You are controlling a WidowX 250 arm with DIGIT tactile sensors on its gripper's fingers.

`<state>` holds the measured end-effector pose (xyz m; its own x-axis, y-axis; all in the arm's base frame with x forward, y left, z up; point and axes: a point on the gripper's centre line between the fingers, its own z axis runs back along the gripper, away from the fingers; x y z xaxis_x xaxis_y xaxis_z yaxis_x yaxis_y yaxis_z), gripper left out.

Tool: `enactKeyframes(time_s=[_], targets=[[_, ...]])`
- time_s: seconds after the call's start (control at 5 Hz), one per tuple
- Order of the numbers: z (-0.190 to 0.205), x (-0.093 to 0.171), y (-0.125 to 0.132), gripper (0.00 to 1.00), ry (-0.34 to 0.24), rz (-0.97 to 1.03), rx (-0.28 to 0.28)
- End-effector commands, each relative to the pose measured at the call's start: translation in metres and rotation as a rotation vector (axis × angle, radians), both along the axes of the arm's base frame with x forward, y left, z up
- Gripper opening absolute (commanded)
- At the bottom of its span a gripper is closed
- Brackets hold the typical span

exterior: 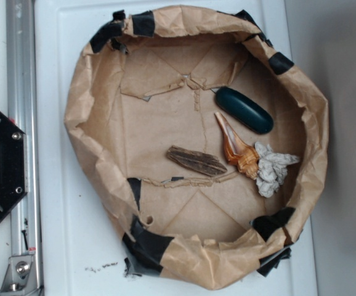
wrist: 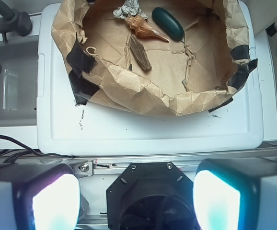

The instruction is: Grab the wood chip.

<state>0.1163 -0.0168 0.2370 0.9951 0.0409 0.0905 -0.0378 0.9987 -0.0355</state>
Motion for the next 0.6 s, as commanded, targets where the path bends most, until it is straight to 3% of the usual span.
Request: enactKeyframes(time_s=[0.0,0.2,0.4], targets=[[0.000,0.000,0.000,1.00,0.000,0.000,0.000],[-0.026,0.020,0.028,1.00,-0.211,0.012,-0.036],[-0.051,0.058,0.034,1.00,-0.306,-0.108,-0.016]])
